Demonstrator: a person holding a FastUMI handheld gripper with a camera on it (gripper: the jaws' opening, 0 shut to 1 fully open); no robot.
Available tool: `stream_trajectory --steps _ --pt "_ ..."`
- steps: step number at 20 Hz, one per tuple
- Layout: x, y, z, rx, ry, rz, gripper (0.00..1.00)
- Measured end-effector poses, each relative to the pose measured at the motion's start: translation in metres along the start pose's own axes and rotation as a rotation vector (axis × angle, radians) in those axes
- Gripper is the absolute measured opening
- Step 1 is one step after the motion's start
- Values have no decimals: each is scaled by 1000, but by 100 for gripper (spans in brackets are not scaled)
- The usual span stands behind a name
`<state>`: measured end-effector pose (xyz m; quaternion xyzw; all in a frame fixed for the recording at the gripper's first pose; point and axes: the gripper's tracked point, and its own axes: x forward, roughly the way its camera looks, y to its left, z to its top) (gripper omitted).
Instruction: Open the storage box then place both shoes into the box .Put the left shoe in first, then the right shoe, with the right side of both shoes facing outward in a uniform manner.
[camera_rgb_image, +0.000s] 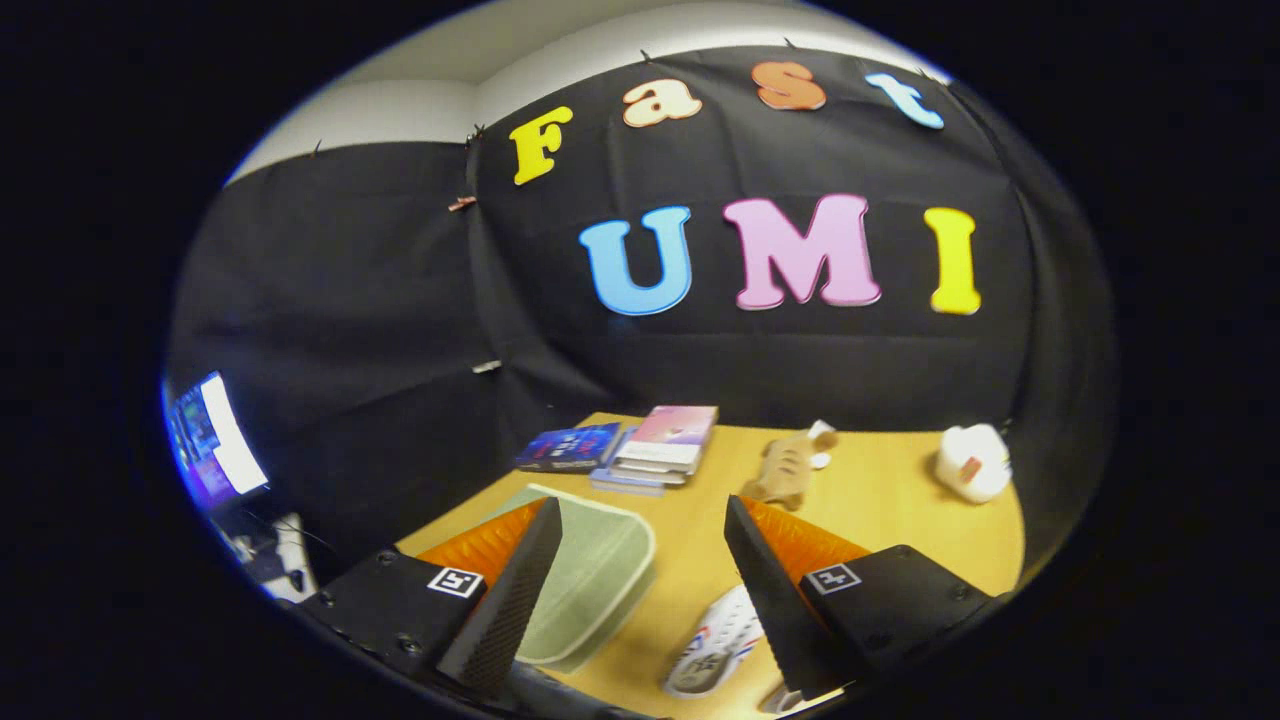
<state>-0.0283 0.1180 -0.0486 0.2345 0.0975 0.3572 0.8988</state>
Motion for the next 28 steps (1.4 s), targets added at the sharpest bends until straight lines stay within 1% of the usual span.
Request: stream_trajectory --steps 3,6,9,12,15,18,21,24,27,28 --pt "14 8 -24 169 75 156 99" --pt "22 17 -68 302 218 291 98" --pt "25 24 -100 403 331 386 99" --pt "38 21 -137 506 428 433 99" --pt "50 17 -164 628 502 451 98" --pt "58 18 -181 765 552 470 98" --pt "61 30 -182 905 582 523 97" --pt "65 46 -190 948 609 560 97" --pt "56 54 -186 986 621 614 95" --pt "55 53 -188 979 623 612 78"
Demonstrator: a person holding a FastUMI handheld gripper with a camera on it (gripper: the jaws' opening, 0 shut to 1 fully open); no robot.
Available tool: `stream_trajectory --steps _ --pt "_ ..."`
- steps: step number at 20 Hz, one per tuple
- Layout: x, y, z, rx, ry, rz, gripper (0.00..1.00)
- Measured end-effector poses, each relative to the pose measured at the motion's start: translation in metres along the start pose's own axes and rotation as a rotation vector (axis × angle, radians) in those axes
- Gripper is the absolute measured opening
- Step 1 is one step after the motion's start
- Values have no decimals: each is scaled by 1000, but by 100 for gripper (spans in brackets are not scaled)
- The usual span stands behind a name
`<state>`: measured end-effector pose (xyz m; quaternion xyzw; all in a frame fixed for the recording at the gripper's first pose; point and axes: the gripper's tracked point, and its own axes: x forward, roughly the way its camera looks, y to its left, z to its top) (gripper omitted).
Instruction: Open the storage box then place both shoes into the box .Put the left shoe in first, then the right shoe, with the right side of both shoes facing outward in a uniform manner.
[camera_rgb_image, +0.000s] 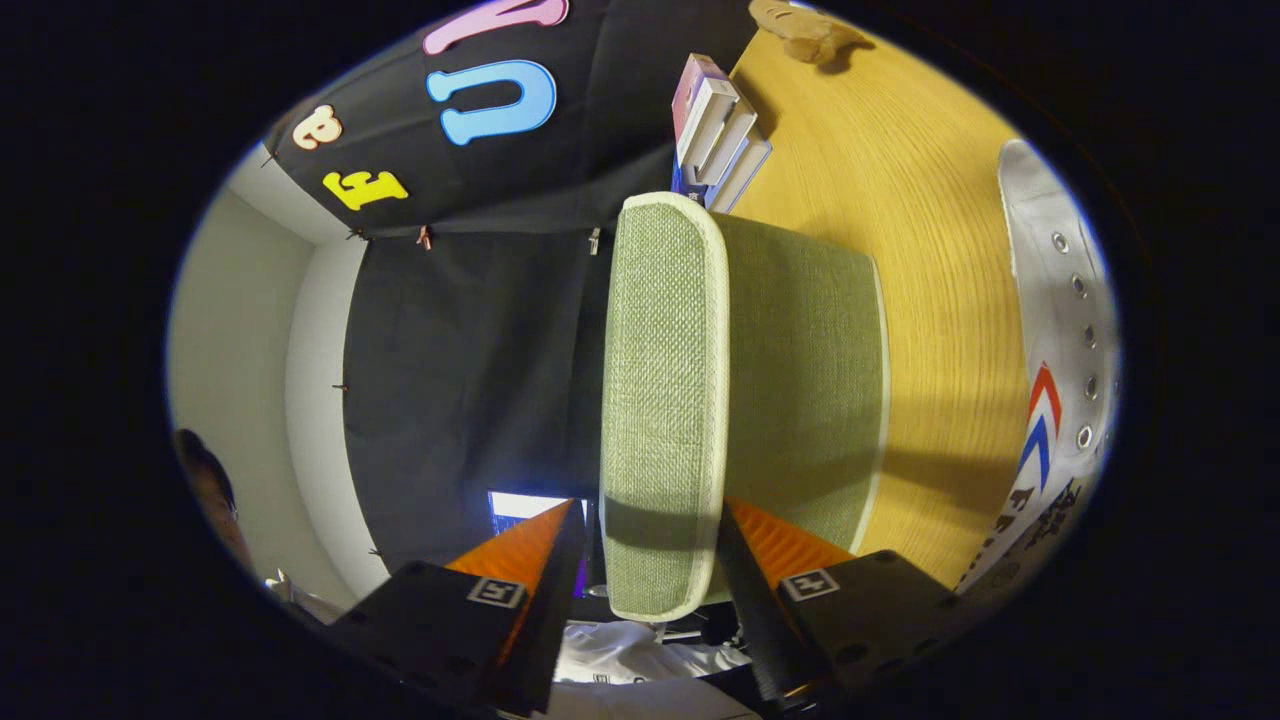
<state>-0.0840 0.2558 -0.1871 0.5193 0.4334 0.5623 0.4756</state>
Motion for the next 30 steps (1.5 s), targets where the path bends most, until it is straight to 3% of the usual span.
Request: stream_trajectory --steps 1,2,5,6,14,21,30 --pt "0 -1 -2 1 8 5 73" --pt "-2 2 0 13 8 18 52" --pt "-10 17 21 7 -81 50 8" --pt "-14 24 22 11 -87 62 5" --pt "12 107 22 -112 -120 91 5" --pt "84 192 16 -315 -61 82 6" --pt "180 222 -2 -362 -18 52 12"
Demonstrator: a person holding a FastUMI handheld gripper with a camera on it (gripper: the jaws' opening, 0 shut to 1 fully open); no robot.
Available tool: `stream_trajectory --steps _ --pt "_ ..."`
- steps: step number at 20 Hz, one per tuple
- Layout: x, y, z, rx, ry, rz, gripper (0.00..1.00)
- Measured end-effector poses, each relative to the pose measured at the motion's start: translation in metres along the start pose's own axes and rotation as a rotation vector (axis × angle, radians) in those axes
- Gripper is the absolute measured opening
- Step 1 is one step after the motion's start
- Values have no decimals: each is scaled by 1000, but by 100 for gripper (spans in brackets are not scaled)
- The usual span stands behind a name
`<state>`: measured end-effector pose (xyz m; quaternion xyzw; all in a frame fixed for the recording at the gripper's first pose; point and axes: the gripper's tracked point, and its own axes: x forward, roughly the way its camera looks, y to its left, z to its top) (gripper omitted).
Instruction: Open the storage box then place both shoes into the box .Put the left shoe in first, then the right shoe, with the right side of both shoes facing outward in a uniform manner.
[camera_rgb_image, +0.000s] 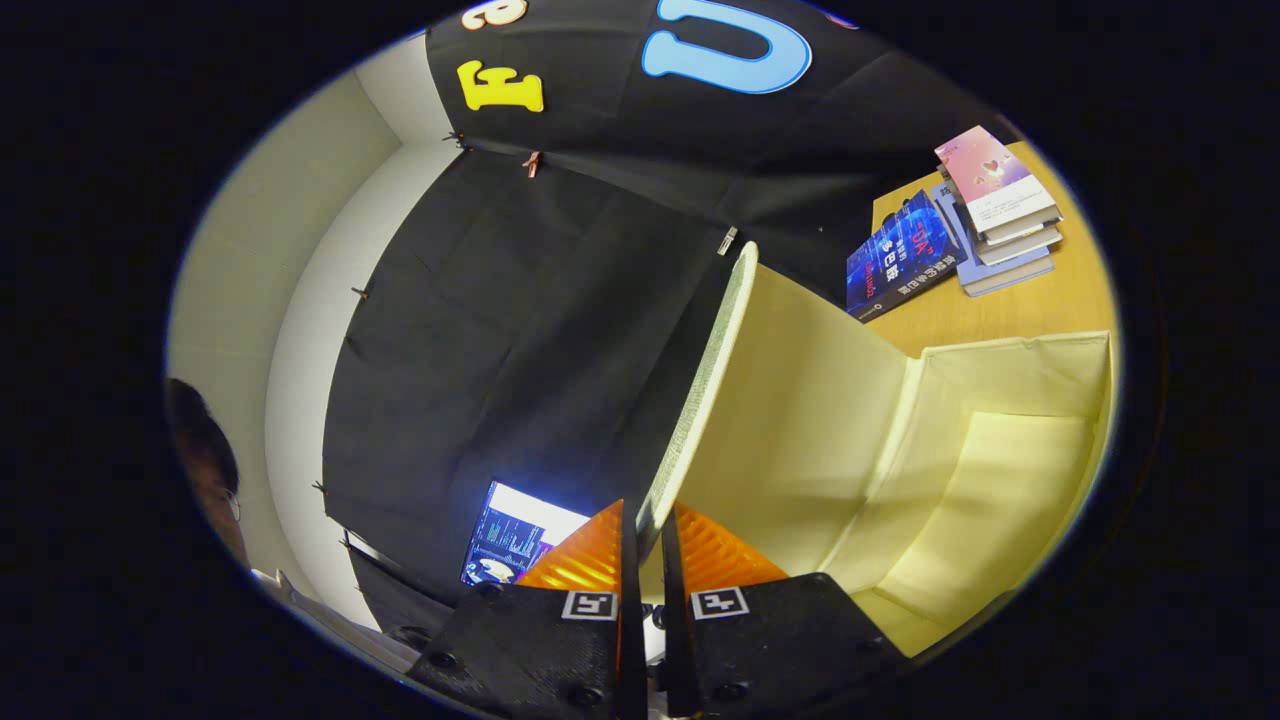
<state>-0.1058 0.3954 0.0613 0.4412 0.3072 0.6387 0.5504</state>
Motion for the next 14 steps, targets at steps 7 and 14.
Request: stream_trajectory --steps 7,14 --pt "15 -14 -6 -30 21 -80 69" --pt "-15 -44 1 -66 -9 -224 97"
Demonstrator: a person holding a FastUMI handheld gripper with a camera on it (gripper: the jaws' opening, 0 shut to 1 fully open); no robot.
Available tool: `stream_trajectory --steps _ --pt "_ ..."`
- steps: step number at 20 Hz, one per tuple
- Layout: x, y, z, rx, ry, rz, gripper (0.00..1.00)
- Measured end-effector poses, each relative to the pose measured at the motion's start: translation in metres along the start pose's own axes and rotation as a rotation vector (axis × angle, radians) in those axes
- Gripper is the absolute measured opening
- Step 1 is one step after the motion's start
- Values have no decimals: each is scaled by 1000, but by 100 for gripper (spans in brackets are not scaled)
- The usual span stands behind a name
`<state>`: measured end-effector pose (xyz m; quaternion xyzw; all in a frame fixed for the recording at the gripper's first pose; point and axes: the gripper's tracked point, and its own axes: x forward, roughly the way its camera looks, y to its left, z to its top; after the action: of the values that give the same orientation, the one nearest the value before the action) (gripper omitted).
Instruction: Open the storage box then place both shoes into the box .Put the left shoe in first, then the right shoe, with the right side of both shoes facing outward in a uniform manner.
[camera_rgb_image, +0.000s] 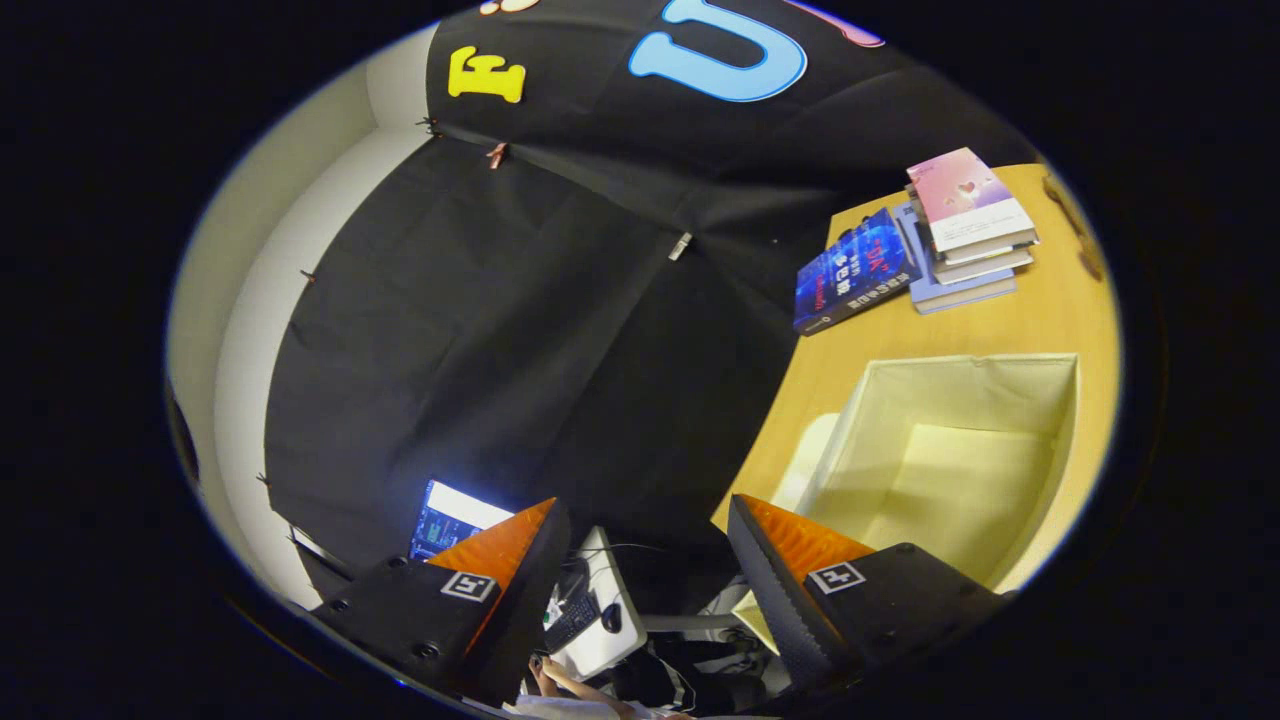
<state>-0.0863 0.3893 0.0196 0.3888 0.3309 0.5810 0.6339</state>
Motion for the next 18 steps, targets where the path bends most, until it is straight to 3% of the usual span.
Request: stream_trajectory --steps 5,10,18 --pt "-42 -44 -3 -34 0 -176 97" --pt "-102 -91 9 18 -56 -310 97" --pt "-214 -222 14 60 -114 -677 97"
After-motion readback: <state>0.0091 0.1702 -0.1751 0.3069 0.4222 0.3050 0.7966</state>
